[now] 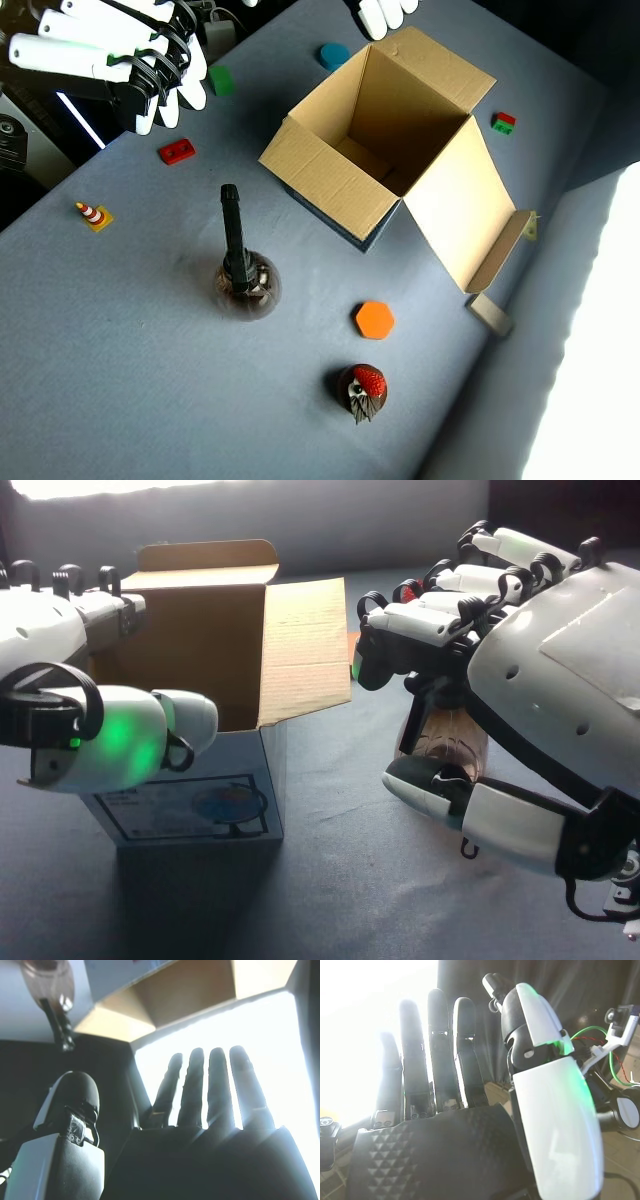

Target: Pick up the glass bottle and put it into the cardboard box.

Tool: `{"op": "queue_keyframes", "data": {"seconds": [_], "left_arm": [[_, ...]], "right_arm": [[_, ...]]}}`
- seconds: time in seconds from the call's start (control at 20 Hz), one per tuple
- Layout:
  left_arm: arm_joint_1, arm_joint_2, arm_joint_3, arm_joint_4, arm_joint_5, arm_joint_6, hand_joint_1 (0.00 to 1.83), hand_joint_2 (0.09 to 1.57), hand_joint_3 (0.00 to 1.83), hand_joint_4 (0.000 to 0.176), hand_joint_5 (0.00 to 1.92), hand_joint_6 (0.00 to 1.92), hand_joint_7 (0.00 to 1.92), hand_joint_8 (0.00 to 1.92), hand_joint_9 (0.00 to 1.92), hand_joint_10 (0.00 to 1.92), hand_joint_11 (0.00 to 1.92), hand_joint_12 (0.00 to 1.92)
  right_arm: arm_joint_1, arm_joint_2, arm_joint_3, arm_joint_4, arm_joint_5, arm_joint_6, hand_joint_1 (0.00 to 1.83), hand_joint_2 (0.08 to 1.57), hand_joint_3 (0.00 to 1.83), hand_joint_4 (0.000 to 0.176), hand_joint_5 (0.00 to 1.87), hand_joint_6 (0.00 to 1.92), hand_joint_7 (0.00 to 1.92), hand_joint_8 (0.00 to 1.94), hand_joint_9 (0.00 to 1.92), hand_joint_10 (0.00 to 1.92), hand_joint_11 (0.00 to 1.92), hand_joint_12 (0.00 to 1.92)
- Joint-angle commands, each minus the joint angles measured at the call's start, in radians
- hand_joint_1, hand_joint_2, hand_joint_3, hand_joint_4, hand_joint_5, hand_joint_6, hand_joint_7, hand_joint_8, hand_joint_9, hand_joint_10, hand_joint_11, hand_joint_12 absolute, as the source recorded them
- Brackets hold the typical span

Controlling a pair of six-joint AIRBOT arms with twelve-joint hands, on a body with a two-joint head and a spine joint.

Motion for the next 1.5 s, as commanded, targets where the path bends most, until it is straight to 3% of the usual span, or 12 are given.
{"op": "queue_keyframes", "data": {"seconds": [0.0, 0.15, 0.2, 0.3, 0.65, 0.8, 0.95, 1.0, 1.05, 1.1, 1.2, 1.45], "left_arm": [[-0.015, -0.003, -0.005, 0.082, 0.03, -0.001, 0.04, 1.14, 0.28, 0.0, 0.11, 0.02, 0.11, 0.03, 0.09, 0.01, 0.0, 0.15], [-0.02, -0.005, -0.011, 0.082, 0.022, -0.001, 0.04, 1.14, 0.28, 0.0, 0.11, 0.02, 0.11, 0.03, 0.09, 0.01, 0.0, 0.15], [-0.022, -0.006, -0.012, 0.077, 0.021, -0.001, 0.04, 1.22, 0.11, 0.0, 0.11, 0.01, 0.11, 0.01, 0.09, 0.0, 0.0, 0.12], [-0.026, -0.007, -0.014, 0.074, 0.015, -0.001, 0.04, 1.27, 0.02, 0.0, 0.11, 0.0, 0.12, 0.0, 0.09, 0.0, 0.0, 0.12], [-0.08, -0.007, -0.087, 0.014, -0.134, -0.001, 0.02, 1.28, 0.0, 0.0, 0.08, 0.0, 0.11, 0.0, 0.08, 0.0, 0.0, 0.09], [-0.153, -0.025, -0.139, -0.038, -0.268, -0.02, 0.01, 1.28, 0.0, 0.0, 0.07, 0.0, 0.09, 0.0, 0.08, 0.0, 0.0, 0.1], [-0.189, -0.035, -0.203, -0.086, -0.375, -0.081, 0.01, 1.28, 0.0, 0.0, 0.06, 0.0, 0.07, 0.0, 0.07, 0.0, 0.0, 0.11], [-0.188, -0.035, -0.223, -0.097, -0.391, -0.108, 0.01, 1.28, 0.0, 0.0, 0.06, 0.0, 0.07, 0.0, 0.07, 0.0, 0.0, 0.11], [-0.181, -0.035, -0.243, -0.112, -0.412, -0.14, 0.0, 1.28, 0.0, 0.0, 0.05, 0.0, 0.06, 0.0, 0.06, 0.0, 0.0, 0.11], [-0.171, -0.035, -0.253, -0.12, -0.42, -0.149, 0.0, 1.28, 0.0, 0.0, 0.04, 0.0, 0.05, 0.0, 0.05, 0.0, 0.0, 0.09], [-0.134, -0.034, -0.277, -0.124, -0.424, -0.19, 0.0, 1.28, 0.0, 0.0, 0.04, 0.0, 0.04, 0.0, 0.04, 0.0, 0.0, 0.08], [0.041, -0.03, -0.317, -0.065, -0.383, -0.394, 0.0, 1.28, 0.0, 0.0, 0.04, 0.0, 0.04, 0.0, 0.04, 0.0, 0.0, 0.08]], "right_arm": [[0.005, -0.001, -0.003, -0.066, 0.082, -0.002, 0.02, 1.03, 0.3, 0.0, 0.07, 0.1, 0.11, 0.08, 0.06, 0.13, 0.0, 0.16], [0.006, -0.002, -0.003, -0.067, 0.084, -0.002, 0.02, 1.03, 0.3, 0.0, 0.07, 0.1, 0.11, 0.08, 0.06, 0.13, 0.0, 0.16], [0.006, -0.002, -0.003, -0.067, 0.085, -0.002, 0.0, 1.11, 0.15, 0.0, 0.08, 0.06, 0.12, 0.03, 0.08, 0.07, 0.0, 0.08], [0.006, -0.002, -0.003, -0.067, 0.087, -0.003, 0.02, 1.16, 0.04, 0.0, 0.09, 0.02, 0.13, 0.0, 0.09, 0.02, 0.0, 0.03], [0.018, 0.016, 0.035, -0.067, 0.05, 0.078, 0.0, 1.16, 0.02, 0.0, 0.1, 0.02, 0.12, 0.0, 0.09, 0.01, 0.0, 0.0], [0.01, 0.053, 0.098, -0.199, -0.052, 0.314, 0.05, 1.15, 0.01, 0.0, 0.08, 0.01, 0.11, 0.0, 0.08, 0.01, 0.0, 0.0], [-0.05, 0.085, 0.174, -0.45, -0.029, 0.693, 0.5, 1.07, 0.0, 0.0, 0.05, 0.0, 0.1, 0.0, 0.08, 0.01, 0.0, 0.0], [-0.054, 0.089, 0.191, -0.498, -0.031, 0.73, 0.53, 1.06, 0.0, 0.0, 0.05, 0.0, 0.1, 0.0, 0.08, 0.01, 0.0, 0.0], [-0.048, 0.094, 0.21, -0.538, -0.059, 0.764, 0.8, 1.08, 0.0, 0.0, 0.01, 0.0, 0.04, 0.0, 0.05, 0.0, 0.0, 0.0], [-0.043, 0.099, 0.223, -0.585, -0.076, 0.818, 0.89, 1.08, 0.0, 0.0, 0.0, 0.0, 0.02, 0.0, 0.02, 0.0, 0.0, 0.0], [-0.021, 0.111, 0.262, -0.713, -0.123, 0.964, 0.92, 1.08, 0.0, 0.0, 0.0, 0.0, 0.01, 0.0, 0.02, 0.0, 0.0, 0.0], [0.043, 0.122, 0.326, -0.806, -0.248, 1.112, 0.99, 1.07, 0.0, 0.0, 0.0, 0.0, 0.02, 0.0, 0.02, 0.0, 0.0, 0.0]]}}
